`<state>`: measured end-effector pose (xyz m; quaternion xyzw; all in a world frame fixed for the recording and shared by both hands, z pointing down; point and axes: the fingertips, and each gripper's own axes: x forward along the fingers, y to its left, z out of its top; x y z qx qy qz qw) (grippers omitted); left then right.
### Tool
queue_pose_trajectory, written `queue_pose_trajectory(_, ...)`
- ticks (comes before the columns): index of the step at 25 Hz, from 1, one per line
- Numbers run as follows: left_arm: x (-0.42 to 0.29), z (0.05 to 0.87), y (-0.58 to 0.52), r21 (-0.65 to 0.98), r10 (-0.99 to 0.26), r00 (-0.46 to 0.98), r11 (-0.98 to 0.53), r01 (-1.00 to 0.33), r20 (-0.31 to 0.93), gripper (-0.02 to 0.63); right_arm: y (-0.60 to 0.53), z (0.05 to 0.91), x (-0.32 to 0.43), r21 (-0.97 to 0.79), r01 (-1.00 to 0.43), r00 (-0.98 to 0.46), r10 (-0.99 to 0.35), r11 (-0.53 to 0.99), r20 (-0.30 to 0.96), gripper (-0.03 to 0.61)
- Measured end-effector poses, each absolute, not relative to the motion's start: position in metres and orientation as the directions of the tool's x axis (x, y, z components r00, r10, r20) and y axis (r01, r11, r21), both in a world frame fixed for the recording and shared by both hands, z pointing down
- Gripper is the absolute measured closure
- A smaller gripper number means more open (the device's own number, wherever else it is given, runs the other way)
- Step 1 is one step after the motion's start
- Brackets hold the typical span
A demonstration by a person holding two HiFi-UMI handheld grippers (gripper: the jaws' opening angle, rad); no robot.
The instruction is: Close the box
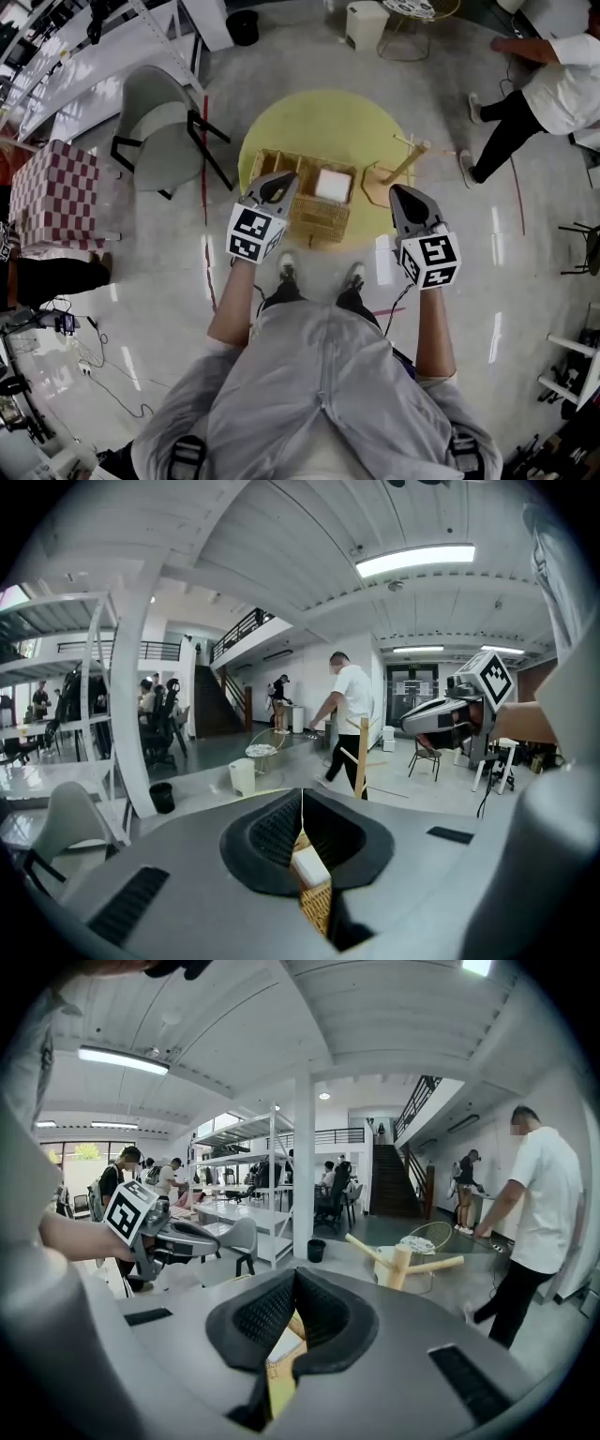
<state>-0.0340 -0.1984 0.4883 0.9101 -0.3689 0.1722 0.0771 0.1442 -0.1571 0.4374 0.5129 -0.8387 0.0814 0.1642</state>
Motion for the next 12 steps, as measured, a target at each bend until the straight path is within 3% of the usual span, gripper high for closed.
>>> queue_pose_trajectory(7, -0.031, 0.543, -0.177, 0.083, -0.630, 0.612, -0.661, -0.746, 0.479, 0.581, -0.159, 0.470, 0.155, -0.009, -0.870, -0.455, -0.796, 0.493, 0.399, 0.563)
queue_pose_trajectory(12, -0.031, 0.591, -0.155, 0.136, -0.593, 0.580, -0.624, -0.769, 0.559, 0.520, -0.156, 0.500, 0.151, -0.032, -0.851, -0.483, -0.757, 0.524, 0.440, 0.563)
